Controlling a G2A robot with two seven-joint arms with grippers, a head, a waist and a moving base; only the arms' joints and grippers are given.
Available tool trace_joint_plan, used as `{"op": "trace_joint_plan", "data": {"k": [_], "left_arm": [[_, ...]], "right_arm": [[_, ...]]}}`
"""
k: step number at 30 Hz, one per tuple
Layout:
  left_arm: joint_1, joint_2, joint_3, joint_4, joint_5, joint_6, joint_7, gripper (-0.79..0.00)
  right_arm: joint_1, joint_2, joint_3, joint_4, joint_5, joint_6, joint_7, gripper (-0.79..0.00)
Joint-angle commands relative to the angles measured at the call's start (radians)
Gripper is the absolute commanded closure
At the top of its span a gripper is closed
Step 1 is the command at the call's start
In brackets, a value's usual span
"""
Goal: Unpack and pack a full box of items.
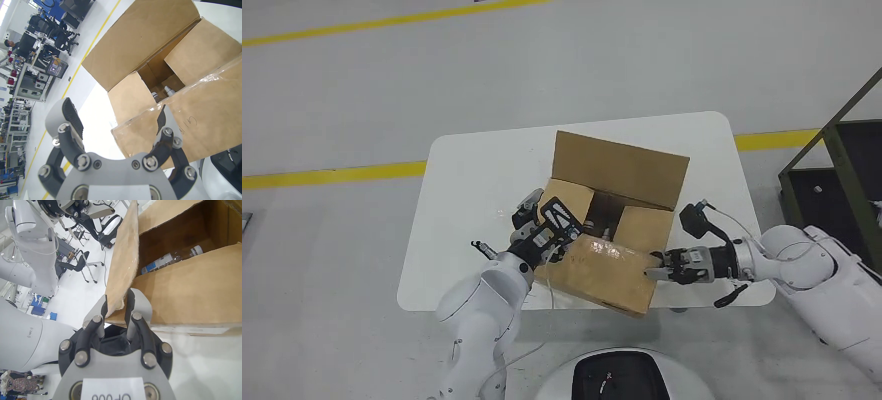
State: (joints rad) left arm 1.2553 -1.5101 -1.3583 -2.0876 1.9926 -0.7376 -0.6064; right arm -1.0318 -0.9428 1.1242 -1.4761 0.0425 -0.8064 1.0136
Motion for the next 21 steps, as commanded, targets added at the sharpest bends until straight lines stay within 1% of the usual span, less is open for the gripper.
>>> {"op": "trace_joint_plan", "data": {"k": [1,3,8,11,12,14,17,21], "left_arm": [[0.000,0.000,0.000,0.000,0.000,0.000,0.000,-0.785],[0.000,0.000,0.000,0.000,0.000,0.000,0.000,-0.785],[0.000,0.000,0.000,0.000,0.000,0.000,0.000,-0.785],[0.000,0.000,0.000,0.000,0.000,0.000,0.000,-0.785],[0.004,0.001,-0.002,-0.005,-0.003,0.015,0.013,-0.785],[0.010,0.003,-0.011,-0.024,-0.019,0.040,0.032,-0.785],[0.014,0.006,-0.027,-0.060,-0.057,0.047,0.036,-0.785],[0.020,0.010,-0.050,-0.104,-0.121,0.035,0.020,-0.785]], "right_arm": [[0.003,0.001,-0.002,0.000,-0.006,-0.010,-0.010,0.000],[0.007,0.002,-0.002,-0.002,-0.019,-0.023,-0.023,0.000],[0.025,0.007,0.037,-0.024,-0.121,-0.070,-0.080,0.000],[0.036,0.013,0.070,-0.050,-0.219,-0.067,-0.107,0.000],[0.039,0.015,0.082,-0.062,-0.254,-0.065,-0.118,0.000],[0.043,0.019,0.107,-0.086,-0.324,-0.061,-0.143,0.000],[0.043,0.023,0.138,-0.124,-0.443,-0.048,-0.182,0.000],[0.023,0.025,0.167,-0.187,-0.606,-0.064,-0.280,0.000]]}}
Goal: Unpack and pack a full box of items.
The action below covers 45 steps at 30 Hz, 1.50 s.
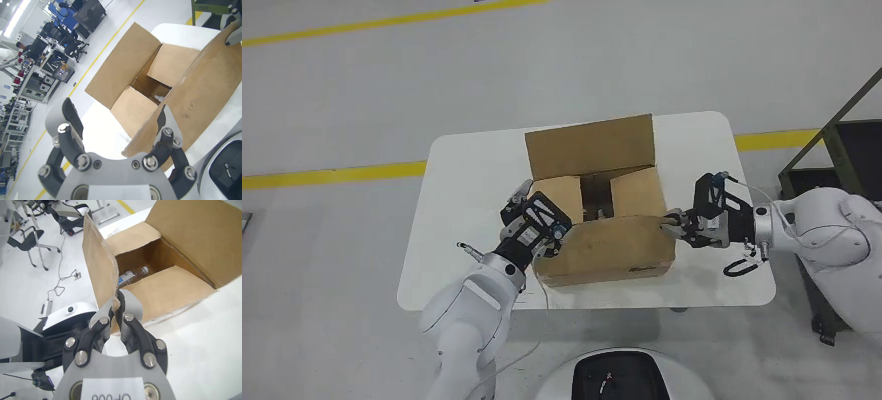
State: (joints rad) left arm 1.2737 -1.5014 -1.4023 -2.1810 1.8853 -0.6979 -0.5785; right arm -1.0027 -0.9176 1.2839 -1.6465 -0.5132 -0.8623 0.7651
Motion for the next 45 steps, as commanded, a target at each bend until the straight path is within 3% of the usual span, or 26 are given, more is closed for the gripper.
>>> {"op": "trace_joint_plan", "data": {"k": [1,8,14,18,27,35,37,40,41,42,45], "left_arm": [[0.003,0.002,-0.011,-0.021,-0.027,-0.005,-0.014,-0.785],[-0.002,0.009,-0.024,-0.054,-0.106,-0.001,-0.063,-0.785],[-0.043,0.012,0.017,-0.002,-0.072,0.049,-0.157,-0.785],[-0.077,0.012,0.055,0.044,-0.035,0.090,-0.219,-0.785],[-0.151,0.011,0.130,0.122,0.067,0.149,-0.277,-0.785],[-0.187,0.014,0.168,0.163,0.086,0.098,-0.322,-0.785],[-0.183,0.015,0.174,0.161,0.078,0.075,-0.328,-0.785],[-0.173,0.018,0.174,0.145,0.050,0.030,-0.338,-0.785],[-0.170,0.019,0.175,0.138,0.044,0.012,-0.340,-0.785],[-0.166,0.020,0.175,0.133,0.033,-0.005,-0.340,-0.785],[-0.154,0.025,0.171,0.112,0.017,-0.047,-0.349,-0.785]], "right_arm": [[-0.016,0.000,0.012,-0.033,-0.095,-0.020,-0.063,0.000],[-0.123,-0.004,0.049,-0.150,-0.452,-0.041,-0.363,0.000],[-0.226,-0.001,0.063,-0.207,-0.778,0.004,-0.590,0.000],[-0.278,0.003,0.074,-0.226,-0.916,0.037,-0.712,0.000],[-0.347,0.011,0.107,-0.258,-1.049,0.079,-0.864,0.000],[-0.362,0.013,0.117,-0.264,-1.049,0.073,-0.910,-0.009],[-0.365,0.013,0.119,-0.265,-1.041,0.075,-0.915,-0.308],[-0.367,0.012,0.128,-0.259,-1.006,0.076,-0.927,-0.388],[-0.370,0.012,0.132,-0.252,-0.977,0.072,-0.940,-0.508],[-0.368,0.011,0.140,-0.248,-0.947,0.069,-0.953,-0.557],[-0.368,0.011,0.168,-0.228,-0.854,0.052,-0.995,-0.573]]}}
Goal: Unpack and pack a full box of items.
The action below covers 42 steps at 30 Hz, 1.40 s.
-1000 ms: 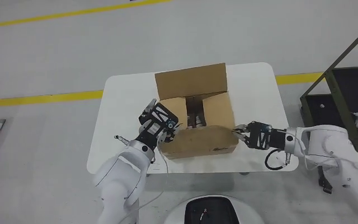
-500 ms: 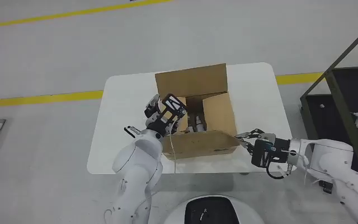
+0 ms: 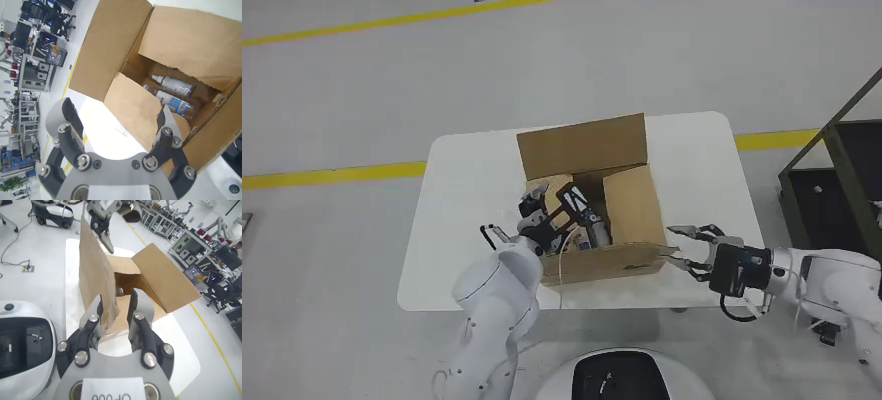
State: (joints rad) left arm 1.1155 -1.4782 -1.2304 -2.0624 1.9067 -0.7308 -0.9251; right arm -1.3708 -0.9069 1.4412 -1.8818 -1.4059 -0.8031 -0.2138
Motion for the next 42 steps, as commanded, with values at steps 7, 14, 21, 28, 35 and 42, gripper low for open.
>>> {"op": "trace_joint_plan", "data": {"k": [7,14,21,28,35,42], "left_arm": [[0.040,0.014,0.000,-0.053,-0.035,-0.111,0.004,-0.785],[0.087,0.027,-0.001,-0.094,-0.054,-0.181,0.017,-0.785],[0.135,0.043,-0.026,-0.112,-0.059,-0.200,0.035,-0.785],[0.141,0.050,-0.066,-0.131,-0.102,-0.170,0.025,-0.785],[0.124,0.057,-0.073,-0.125,-0.125,-0.144,0.025,-0.785],[0.092,0.059,-0.035,-0.102,-0.131,-0.105,0.025,-0.785]], "right_arm": [[0.012,-0.002,0.056,0.112,0.378,-0.087,-0.046,-0.172],[0.078,-0.003,-0.018,0.155,0.654,-0.098,0.219,0.000],[0.142,-0.011,-0.156,0.173,0.746,-0.097,0.434,0.000],[0.191,-0.020,-0.247,0.229,0.773,-0.162,0.521,0.000],[0.214,-0.027,-0.294,0.268,0.758,-0.184,0.548,0.000],[0.234,-0.036,-0.329,0.303,0.685,-0.149,0.556,0.000]]}}
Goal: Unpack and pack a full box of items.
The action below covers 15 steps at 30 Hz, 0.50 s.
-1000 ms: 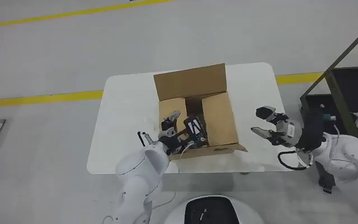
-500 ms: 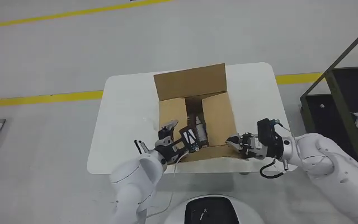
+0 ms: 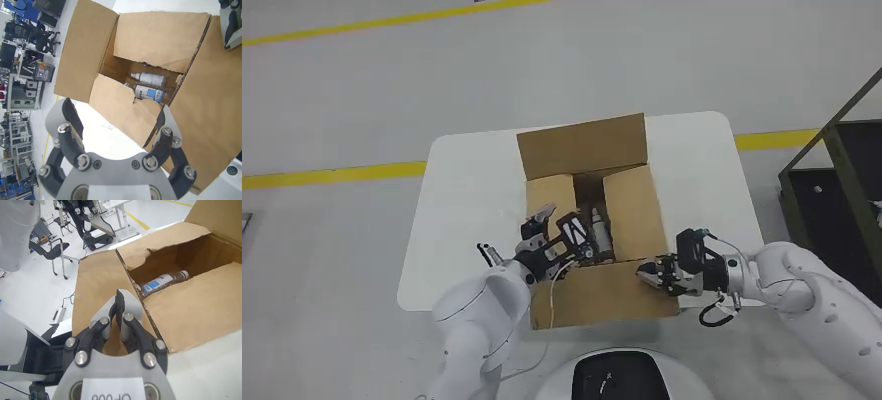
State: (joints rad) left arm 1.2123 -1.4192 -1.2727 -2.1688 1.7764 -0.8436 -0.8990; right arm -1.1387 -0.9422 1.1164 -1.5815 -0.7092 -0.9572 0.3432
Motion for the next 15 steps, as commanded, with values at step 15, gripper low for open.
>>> {"op": "trace_joint_plan", "data": {"k": [15], "left_arm": [[-0.017,0.000,0.030,0.019,-0.001,0.027,-0.001,-0.785]], "right_arm": [[-0.043,0.000,0.128,-0.017,-0.117,0.087,-0.278,0.000]]}}
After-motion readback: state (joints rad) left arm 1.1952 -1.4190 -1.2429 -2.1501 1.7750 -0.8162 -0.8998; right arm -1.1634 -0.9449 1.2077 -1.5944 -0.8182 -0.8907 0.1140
